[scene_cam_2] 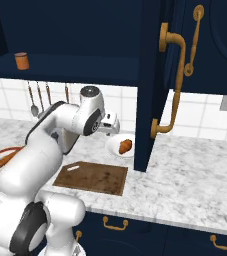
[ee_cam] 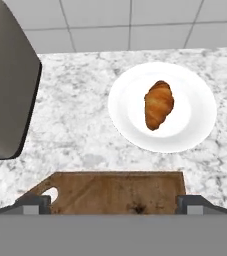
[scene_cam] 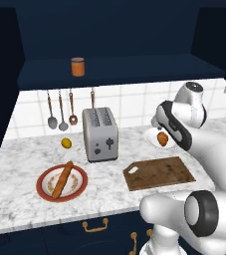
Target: From the different types of pastries on the counter, select a croissant and place it on the cutting board. Then retrieve a jar of jam from the cabinet and place it alongside the croissant on the cutting board.
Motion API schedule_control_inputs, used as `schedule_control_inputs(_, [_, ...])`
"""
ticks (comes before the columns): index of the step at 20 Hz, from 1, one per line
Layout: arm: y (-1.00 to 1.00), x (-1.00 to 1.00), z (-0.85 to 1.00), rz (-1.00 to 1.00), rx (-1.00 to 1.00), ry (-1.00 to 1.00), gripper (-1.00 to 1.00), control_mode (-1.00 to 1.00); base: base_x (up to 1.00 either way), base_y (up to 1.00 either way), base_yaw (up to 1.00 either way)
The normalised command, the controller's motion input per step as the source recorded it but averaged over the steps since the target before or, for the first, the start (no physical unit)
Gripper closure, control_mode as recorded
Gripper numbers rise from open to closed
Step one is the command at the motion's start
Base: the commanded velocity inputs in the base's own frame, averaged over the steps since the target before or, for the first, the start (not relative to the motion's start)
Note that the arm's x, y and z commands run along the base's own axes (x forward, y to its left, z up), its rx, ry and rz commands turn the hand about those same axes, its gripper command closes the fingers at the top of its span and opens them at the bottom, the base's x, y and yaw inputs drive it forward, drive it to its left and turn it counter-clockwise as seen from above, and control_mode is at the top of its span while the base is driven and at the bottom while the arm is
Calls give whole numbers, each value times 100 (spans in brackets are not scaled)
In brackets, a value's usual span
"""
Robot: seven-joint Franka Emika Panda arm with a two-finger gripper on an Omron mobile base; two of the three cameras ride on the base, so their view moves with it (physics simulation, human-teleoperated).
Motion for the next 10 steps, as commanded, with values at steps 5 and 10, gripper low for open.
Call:
schedule_control_inputs(5, [-37, 54, -26, -6, 0, -5, -100, -100, 0, 0, 0])
schedule_control_inputs(10, [-20, 53, -18, -6, 0, 0, -100, -100, 0, 0, 0])
